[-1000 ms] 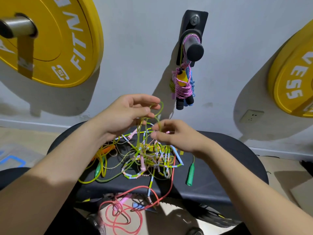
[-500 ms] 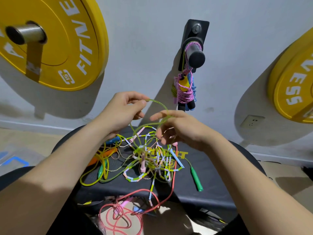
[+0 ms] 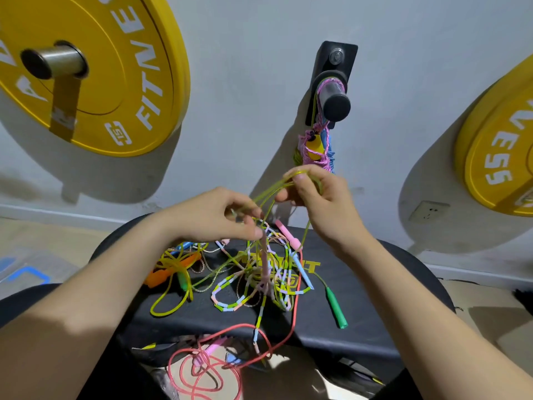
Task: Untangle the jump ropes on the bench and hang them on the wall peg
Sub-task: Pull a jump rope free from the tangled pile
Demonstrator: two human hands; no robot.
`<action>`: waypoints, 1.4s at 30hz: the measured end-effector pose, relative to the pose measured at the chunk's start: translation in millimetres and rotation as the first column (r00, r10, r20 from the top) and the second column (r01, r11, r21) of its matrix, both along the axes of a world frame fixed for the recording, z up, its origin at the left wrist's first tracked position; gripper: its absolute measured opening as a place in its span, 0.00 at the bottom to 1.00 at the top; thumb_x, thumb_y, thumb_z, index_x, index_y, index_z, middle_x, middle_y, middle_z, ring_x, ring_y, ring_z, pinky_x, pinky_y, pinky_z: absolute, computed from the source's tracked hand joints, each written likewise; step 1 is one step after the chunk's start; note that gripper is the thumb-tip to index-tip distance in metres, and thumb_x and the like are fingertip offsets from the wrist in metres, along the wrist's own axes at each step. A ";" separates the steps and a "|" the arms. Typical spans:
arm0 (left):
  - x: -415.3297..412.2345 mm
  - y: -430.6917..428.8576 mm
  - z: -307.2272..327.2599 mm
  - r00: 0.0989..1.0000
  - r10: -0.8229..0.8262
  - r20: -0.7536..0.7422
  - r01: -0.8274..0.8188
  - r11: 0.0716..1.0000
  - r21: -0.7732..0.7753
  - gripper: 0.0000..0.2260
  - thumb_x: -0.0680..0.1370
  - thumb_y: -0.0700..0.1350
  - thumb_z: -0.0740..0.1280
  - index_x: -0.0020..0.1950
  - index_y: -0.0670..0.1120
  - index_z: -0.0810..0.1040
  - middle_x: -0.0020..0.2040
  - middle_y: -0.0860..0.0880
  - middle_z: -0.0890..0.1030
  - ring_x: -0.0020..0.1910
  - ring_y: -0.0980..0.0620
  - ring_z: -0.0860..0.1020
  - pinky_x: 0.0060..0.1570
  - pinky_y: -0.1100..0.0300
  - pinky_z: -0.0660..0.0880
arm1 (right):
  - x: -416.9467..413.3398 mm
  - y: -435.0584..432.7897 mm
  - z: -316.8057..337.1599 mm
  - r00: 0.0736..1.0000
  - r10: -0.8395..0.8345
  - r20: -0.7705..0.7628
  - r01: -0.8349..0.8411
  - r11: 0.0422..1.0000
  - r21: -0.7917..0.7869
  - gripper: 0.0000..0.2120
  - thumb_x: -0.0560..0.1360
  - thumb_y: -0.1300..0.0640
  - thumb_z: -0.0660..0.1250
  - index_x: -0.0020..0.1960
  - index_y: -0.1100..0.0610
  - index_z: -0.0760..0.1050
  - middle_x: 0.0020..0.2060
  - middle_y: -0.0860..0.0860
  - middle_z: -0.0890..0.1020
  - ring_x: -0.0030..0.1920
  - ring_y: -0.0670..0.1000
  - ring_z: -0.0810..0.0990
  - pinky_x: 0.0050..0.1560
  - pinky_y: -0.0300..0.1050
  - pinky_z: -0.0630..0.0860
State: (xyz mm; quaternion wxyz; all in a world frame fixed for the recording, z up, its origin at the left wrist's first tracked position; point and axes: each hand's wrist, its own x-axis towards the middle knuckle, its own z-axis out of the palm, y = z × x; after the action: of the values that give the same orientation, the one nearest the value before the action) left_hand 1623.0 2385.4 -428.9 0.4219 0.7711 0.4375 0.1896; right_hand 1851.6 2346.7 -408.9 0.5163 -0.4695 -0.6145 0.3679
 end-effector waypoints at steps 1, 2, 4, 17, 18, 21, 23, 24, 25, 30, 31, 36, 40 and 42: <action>2.3 0.2 -4.3 0.999 -0.013 -0.035 0.013 1.000 0.019 0.10 0.77 0.55 0.78 0.55 0.54 0.86 0.41 0.59 0.85 0.35 0.57 0.78 0.39 0.64 0.75 | -1.8 -0.6 2.8 0.999 -0.027 -0.044 0.029 0.999 0.037 0.13 0.88 0.61 0.58 0.49 0.59 0.80 0.36 0.58 0.84 0.40 0.63 0.84 0.44 0.60 0.79; 4.8 1.8 -9.4 0.999 0.006 -0.054 -0.004 0.999 0.046 0.05 0.79 0.54 0.75 0.53 0.55 0.86 0.40 0.60 0.85 0.35 0.55 0.79 0.40 0.61 0.76 | -2.5 -0.5 5.7 0.994 -0.052 -0.099 0.056 0.998 0.036 0.15 0.87 0.60 0.58 0.47 0.61 0.79 0.33 0.56 0.82 0.37 0.61 0.84 0.41 0.57 0.79; 7.3 7.0 -17.4 0.989 0.098 -0.108 -0.084 0.988 0.126 0.06 0.82 0.53 0.70 0.48 0.56 0.86 0.40 0.61 0.85 0.39 0.53 0.82 0.46 0.56 0.78 | -0.8 -0.5 11.6 0.984 -0.092 -0.156 0.091 0.996 -0.013 0.19 0.87 0.57 0.59 0.41 0.62 0.78 0.28 0.52 0.80 0.32 0.58 0.83 0.39 0.51 0.76; 35.1 -4.7 -45.7 0.967 0.218 -0.133 -0.209 0.974 0.083 0.36 0.59 0.72 0.79 0.53 0.57 0.65 0.47 0.56 0.84 0.47 0.59 0.82 0.46 0.57 0.77 | 12.6 5.8 9.8 0.965 -0.179 -0.194 0.171 0.984 -0.056 0.25 0.88 0.46 0.57 0.40 0.58 0.78 0.24 0.55 0.73 0.24 0.53 0.73 0.27 0.41 0.67; 38.5 -7.6 -50.8 0.962 0.229 -0.149 -0.217 0.972 0.093 0.37 0.58 0.72 0.80 0.54 0.57 0.65 0.46 0.56 0.84 0.47 0.60 0.81 0.46 0.58 0.76 | 11.8 5.8 8.4 0.959 -0.174 -0.225 0.160 0.984 -0.082 0.25 0.88 0.45 0.57 0.41 0.58 0.77 0.23 0.53 0.72 0.23 0.52 0.73 0.28 0.42 0.67; 51.7 -13.1 -69.6 0.945 0.249 -0.212 -0.208 0.958 0.198 0.33 0.62 0.64 0.81 0.57 0.54 0.69 0.41 0.56 0.83 0.45 0.54 0.81 0.46 0.53 0.78 | 10.6 3.8 4.6 0.951 -0.132 -0.281 0.098 0.986 -0.132 0.24 0.89 0.45 0.56 0.43 0.59 0.76 0.22 0.50 0.71 0.24 0.52 0.76 0.27 0.42 0.71; 56.6 -12.3 -76.8 0.929 0.287 -0.235 -0.213 0.932 0.293 0.17 0.69 0.53 0.80 0.50 0.51 0.76 0.37 0.55 0.82 0.43 0.47 0.81 0.46 0.52 0.79 | 11.8 4.3 2.4 0.952 -0.126 -0.280 0.094 0.987 -0.127 0.24 0.89 0.46 0.56 0.43 0.60 0.76 0.22 0.50 0.71 0.24 0.52 0.77 0.26 0.41 0.71; 57.0 -10.8 -77.5 0.926 0.299 -0.228 -0.225 0.927 0.301 0.11 0.72 0.49 0.79 0.46 0.50 0.78 0.35 0.53 0.82 0.42 0.46 0.82 0.46 0.53 0.80 | 12.9 5.1 1.1 0.953 -0.140 -0.268 0.110 0.986 -0.124 0.23 0.88 0.45 0.56 0.44 0.60 0.77 0.22 0.50 0.72 0.24 0.52 0.76 0.26 0.41 0.71; 56.3 -9.4 -76.8 0.931 0.298 -0.212 -0.233 0.930 0.284 0.09 0.73 0.48 0.79 0.42 0.49 0.80 0.33 0.52 0.83 0.40 0.47 0.83 0.46 0.54 0.80 | 14.7 6.2 -0.5 0.954 -0.168 -0.249 0.140 0.982 -0.124 0.23 0.88 0.45 0.57 0.43 0.59 0.78 0.23 0.50 0.72 0.24 0.52 0.76 0.27 0.41 0.70; 46.6 -3.5 -57.9 0.957 0.264 -0.119 -0.237 0.950 0.202 0.06 0.75 0.49 0.80 0.41 0.52 0.86 0.32 0.55 0.85 0.33 0.56 0.85 0.40 0.60 0.79 | 29.9 11.1 -12.0 0.957 -0.287 -0.042 0.277 0.948 -0.157 0.25 0.86 0.43 0.61 0.37 0.54 0.83 0.29 0.57 0.71 0.30 0.53 0.67 0.36 0.48 0.64; 43.9 -2.9 -52.9 0.955 0.278 -0.106 -0.251 0.944 0.212 0.06 0.75 0.50 0.80 0.41 0.52 0.86 0.32 0.55 0.86 0.33 0.56 0.85 0.41 0.59 0.80 | 32.3 11.4 -15.6 0.957 -0.288 -0.014 0.281 0.941 -0.189 0.25 0.85 0.43 0.62 0.37 0.54 0.83 0.28 0.54 0.70 0.29 0.53 0.67 0.34 0.47 0.65; 37.0 -3.0 -36.4 0.936 0.341 -0.085 -0.282 0.873 0.397 0.07 0.72 0.54 0.81 0.39 0.55 0.85 0.31 0.57 0.83 0.33 0.58 0.82 0.43 0.58 0.78 | 28.3 12.2 -32.6 0.965 -0.257 -0.062 0.202 0.868 -0.453 0.23 0.87 0.45 0.61 0.44 0.60 0.82 0.27 0.50 0.80 0.27 0.51 0.79 0.30 0.41 0.79; 37.3 -1.1 -31.2 0.913 0.317 0.257 -0.330 0.944 0.008 0.04 0.83 0.44 0.71 0.50 0.50 0.85 0.39 0.44 0.86 0.37 0.51 0.80 0.42 0.57 0.74 | 22.4 11.2 -43.7 0.981 -0.195 0.010 0.163 0.792 -0.588 0.22 0.88 0.50 0.57 0.45 0.64 0.77 0.31 0.60 0.84 0.26 0.55 0.84 0.28 0.45 0.83; 37.3 0.9 -31.1 0.819 0.404 0.407 -0.337 0.913 -0.229 0.08 0.86 0.39 0.63 0.56 0.46 0.82 0.40 0.40 0.85 0.38 0.48 0.83 0.37 0.58 0.77 | 24.1 12.4 -47.4 0.969 -0.229 0.096 0.241 0.777 -0.582 0.22 0.88 0.50 0.57 0.47 0.65 0.77 0.30 0.60 0.84 0.26 0.56 0.84 0.26 0.46 0.82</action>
State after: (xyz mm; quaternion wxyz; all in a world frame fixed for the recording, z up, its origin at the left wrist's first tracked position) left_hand 1660.3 2386.2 -460.0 0.5210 0.5737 0.4835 0.4070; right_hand 1875.7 2359.0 -456.4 0.3809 -0.6827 -0.4119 0.4681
